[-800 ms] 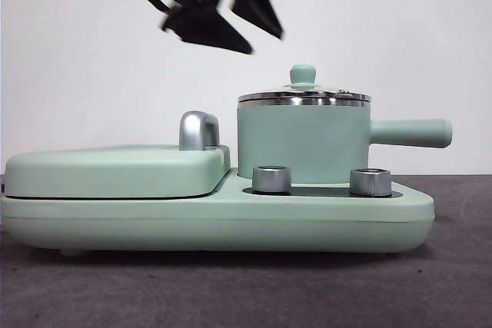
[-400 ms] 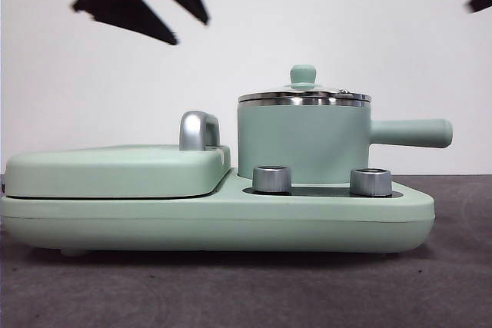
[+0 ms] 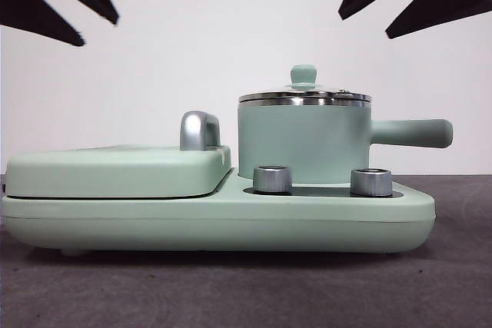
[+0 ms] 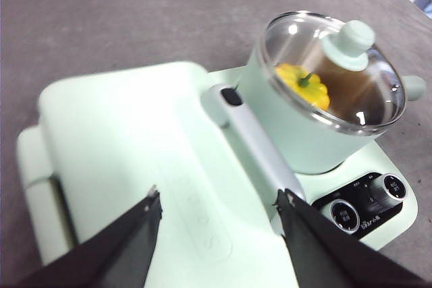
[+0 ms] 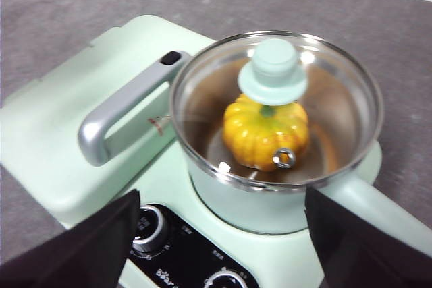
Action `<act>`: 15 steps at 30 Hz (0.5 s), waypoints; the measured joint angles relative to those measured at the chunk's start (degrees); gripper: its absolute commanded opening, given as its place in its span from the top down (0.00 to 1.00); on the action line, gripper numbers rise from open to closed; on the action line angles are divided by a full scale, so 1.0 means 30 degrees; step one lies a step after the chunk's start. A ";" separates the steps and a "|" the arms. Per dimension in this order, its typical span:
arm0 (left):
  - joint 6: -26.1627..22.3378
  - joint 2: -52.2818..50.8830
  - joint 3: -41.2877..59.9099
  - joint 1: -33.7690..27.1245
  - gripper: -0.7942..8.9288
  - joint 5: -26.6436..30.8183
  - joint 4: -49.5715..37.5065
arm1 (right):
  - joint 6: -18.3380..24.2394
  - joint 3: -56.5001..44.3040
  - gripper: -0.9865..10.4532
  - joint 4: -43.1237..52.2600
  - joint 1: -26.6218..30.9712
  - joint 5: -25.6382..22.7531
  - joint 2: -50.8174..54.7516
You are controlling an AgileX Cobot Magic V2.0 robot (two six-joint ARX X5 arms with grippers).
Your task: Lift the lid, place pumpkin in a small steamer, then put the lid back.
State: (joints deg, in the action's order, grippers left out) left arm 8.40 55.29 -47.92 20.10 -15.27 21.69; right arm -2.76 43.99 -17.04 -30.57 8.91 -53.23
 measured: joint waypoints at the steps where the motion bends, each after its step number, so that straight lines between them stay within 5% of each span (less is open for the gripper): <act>1: 0.0029 -0.0109 0.0000 -0.0022 0.63 0.0007 0.0109 | 0.0000 0.0000 0.59 0.0066 -0.0022 0.0007 0.0000; 2: 0.0066 -0.0175 0.0000 -0.0022 0.67 -0.0007 0.0233 | -0.0007 0.0000 0.68 0.0182 -0.0022 0.0015 0.0022; 4: 0.0000 -0.0182 0.0000 -0.0015 0.92 -0.0291 0.0721 | -0.0029 0.0000 0.93 0.0313 -0.0022 0.0029 0.0102; 15: 0.0022 -0.0284 0.0000 0.0007 0.91 -0.0474 0.1319 | -0.0022 0.0007 0.90 0.1392 -0.0022 0.0597 0.0372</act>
State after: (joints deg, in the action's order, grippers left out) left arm 8.47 54.43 -47.92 20.12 -16.69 25.65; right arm -2.83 44.01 -12.86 -30.63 10.70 -52.12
